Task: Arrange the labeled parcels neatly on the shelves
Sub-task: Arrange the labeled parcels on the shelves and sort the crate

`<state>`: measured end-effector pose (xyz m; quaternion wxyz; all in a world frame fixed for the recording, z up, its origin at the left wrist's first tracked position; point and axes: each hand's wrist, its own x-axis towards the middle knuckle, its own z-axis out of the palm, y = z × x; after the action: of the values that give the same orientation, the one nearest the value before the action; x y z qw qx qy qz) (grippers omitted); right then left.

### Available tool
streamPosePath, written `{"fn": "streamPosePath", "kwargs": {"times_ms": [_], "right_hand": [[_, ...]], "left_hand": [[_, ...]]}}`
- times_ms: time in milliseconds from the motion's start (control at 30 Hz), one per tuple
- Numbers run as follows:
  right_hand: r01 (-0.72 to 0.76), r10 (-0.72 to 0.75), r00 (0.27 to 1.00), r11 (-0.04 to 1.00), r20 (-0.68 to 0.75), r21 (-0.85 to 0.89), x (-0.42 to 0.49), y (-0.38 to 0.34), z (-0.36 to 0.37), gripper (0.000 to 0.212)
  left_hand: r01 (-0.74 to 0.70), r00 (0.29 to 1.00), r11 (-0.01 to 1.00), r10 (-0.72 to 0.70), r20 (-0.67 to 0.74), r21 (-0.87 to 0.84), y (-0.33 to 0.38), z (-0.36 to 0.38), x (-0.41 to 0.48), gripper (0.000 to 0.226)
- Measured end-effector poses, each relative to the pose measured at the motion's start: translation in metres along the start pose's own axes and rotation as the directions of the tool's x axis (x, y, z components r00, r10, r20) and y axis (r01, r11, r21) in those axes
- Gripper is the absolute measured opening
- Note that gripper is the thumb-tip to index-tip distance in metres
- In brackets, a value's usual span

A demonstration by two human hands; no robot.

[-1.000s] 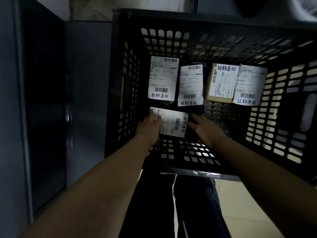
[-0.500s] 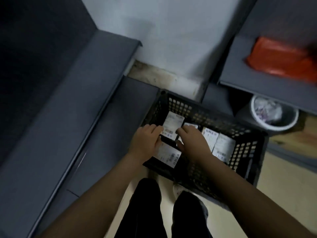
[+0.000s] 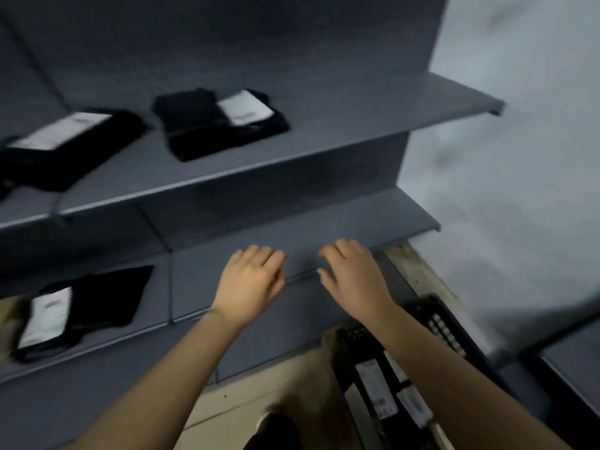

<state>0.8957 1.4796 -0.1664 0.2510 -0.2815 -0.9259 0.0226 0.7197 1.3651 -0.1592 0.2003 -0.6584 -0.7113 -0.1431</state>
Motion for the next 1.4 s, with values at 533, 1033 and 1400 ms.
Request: {"fn": "streamPosePath", "kwargs": {"times_ms": [533, 1033, 1400], "right_hand": [[0.531, -0.489, 0.846, 0.808, -0.214, 0.255, 0.139, -0.349, 0.005, 0.028], [0.693, -0.683, 0.701, 0.584, -0.205, 0.422, 0.16, -0.657, 0.027, 0.026], [0.792, -0.769, 0.551, 0.36, -0.323, 0.494, 0.19, -0.836, 0.076, 0.028]], "left_hand": [[0.473, 0.873, 0.795, -0.364, -0.323, 0.381, -0.217, -0.225, -0.2, 0.027], [0.686, 0.726, 0.56, -0.561, -0.398, 0.464, -0.363, -0.376, -0.395, 0.034], [0.766, 0.618, 0.353, -0.633, -0.466, 0.538, -0.46, -0.426, -0.492, 0.033]]}}
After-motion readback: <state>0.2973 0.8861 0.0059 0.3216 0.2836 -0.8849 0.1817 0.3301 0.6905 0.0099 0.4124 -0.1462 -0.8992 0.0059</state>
